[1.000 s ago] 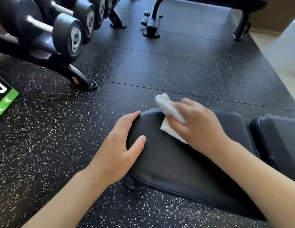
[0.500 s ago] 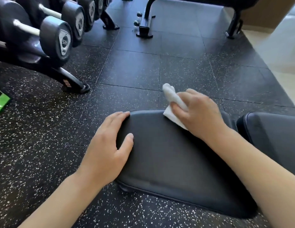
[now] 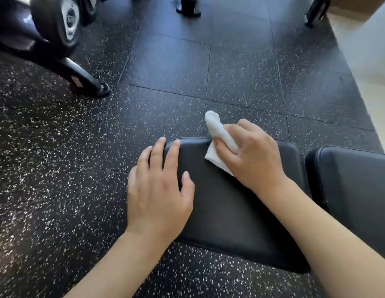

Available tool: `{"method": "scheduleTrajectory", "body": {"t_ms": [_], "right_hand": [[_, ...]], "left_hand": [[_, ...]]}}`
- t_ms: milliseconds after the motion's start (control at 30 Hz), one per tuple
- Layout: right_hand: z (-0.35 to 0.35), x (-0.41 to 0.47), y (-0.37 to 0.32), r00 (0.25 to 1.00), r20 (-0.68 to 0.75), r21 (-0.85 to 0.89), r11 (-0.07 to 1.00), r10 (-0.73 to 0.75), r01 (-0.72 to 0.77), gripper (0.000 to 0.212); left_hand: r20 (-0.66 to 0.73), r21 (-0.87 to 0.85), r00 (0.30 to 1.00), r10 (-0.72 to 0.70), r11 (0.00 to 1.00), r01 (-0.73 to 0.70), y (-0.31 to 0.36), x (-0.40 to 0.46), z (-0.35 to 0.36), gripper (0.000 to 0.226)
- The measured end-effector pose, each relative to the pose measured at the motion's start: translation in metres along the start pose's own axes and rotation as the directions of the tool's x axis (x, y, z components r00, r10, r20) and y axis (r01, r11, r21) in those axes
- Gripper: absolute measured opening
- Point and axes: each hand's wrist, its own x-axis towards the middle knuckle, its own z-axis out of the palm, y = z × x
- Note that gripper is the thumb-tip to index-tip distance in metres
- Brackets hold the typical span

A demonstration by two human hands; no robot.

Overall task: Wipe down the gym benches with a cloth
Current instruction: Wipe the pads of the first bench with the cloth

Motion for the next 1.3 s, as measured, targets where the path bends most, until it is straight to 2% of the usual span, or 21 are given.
{"method": "scheduleTrajectory", "body": {"t_ms": [200,300,433,500,600,667,700,733,833,933,1033,1133,1200,1300], "right_hand": [[-0.002,-0.009,-0.036,0.984,-0.073,-0.131,0.977,0.16,-0.168,0.017],[-0.008,-0.021,-0.059,0.992,0.124,-0.096,0.995,0.009,0.003,0.02],[-0.024,-0.013,-0.048,0.928,0.342,-0.037,0.985,-0.148,0.17,0.039],[-0.034,0.001,-0.024,0.907,0.38,-0.055,0.974,-0.182,0.218,0.037],[-0.05,0.022,0.032,0.907,0.419,-0.19,0.981,0.037,0.048,0.037],[-0.06,0.031,0.066,0.829,0.543,-0.344,0.936,0.139,0.069,0.055],[-0.062,0.034,0.08,0.796,0.594,-0.353,0.927,0.118,0.126,0.061],[-0.063,0.032,0.088,0.793,0.605,-0.316,0.935,0.066,0.163,0.062],[-0.06,0.031,0.088,0.832,0.553,-0.243,0.965,0.05,0.103,0.055],[-0.035,0.036,0.064,0.92,0.391,-0.086,0.994,-0.034,0.073,0.041],[0.001,0.058,0.018,0.913,0.397,0.038,0.996,-0.093,0.085,0.043],[0.018,0.072,-0.011,0.88,0.462,0.115,0.991,-0.108,0.062,0.043],[0.014,0.073,0.005,0.863,0.492,0.11,0.992,-0.113,0.067,0.043],[-0.011,0.068,0.066,0.859,0.506,0.087,0.995,-0.083,0.045,0.047]], "left_hand": [[0.182,0.076,0.978,-0.105,0.993,0.092,0.018,-0.012,-0.017,0.072],[0.301,0.1,0.944,-0.134,0.989,0.109,0.02,-0.006,-0.028,0.071],[0.378,0.087,0.906,-0.192,0.981,0.172,0.029,0.006,-0.042,0.069],[0.36,0.113,0.899,-0.25,0.968,0.224,0.035,0.018,-0.042,0.068],[0.344,0.144,0.9,-0.27,0.962,0.233,0.048,0.043,-0.03,0.058],[0.314,0.152,0.901,-0.298,0.953,0.263,0.055,0.059,-0.017,0.05],[0.283,0.154,0.904,-0.32,0.945,0.287,0.059,0.064,-0.012,0.047],[0.245,0.16,0.908,-0.34,0.938,0.308,0.061,0.065,-0.008,0.045],[0.146,0.171,0.93,-0.337,0.935,0.312,0.06,0.062,0.002,0.042],[0.113,0.181,0.943,-0.312,0.94,0.29,0.054,0.059,0.009,0.04],[0.093,0.181,0.952,-0.292,0.945,0.272,0.051,0.06,0.013,0.039],[0.082,0.2,0.953,-0.29,0.942,0.269,0.052,0.06,0.013,0.037],[0.101,0.206,0.951,-0.293,0.941,0.268,0.053,0.062,0.013,0.04],[0.098,0.202,0.951,-0.293,0.942,0.269,0.054,0.061,0.01,0.043]]}}
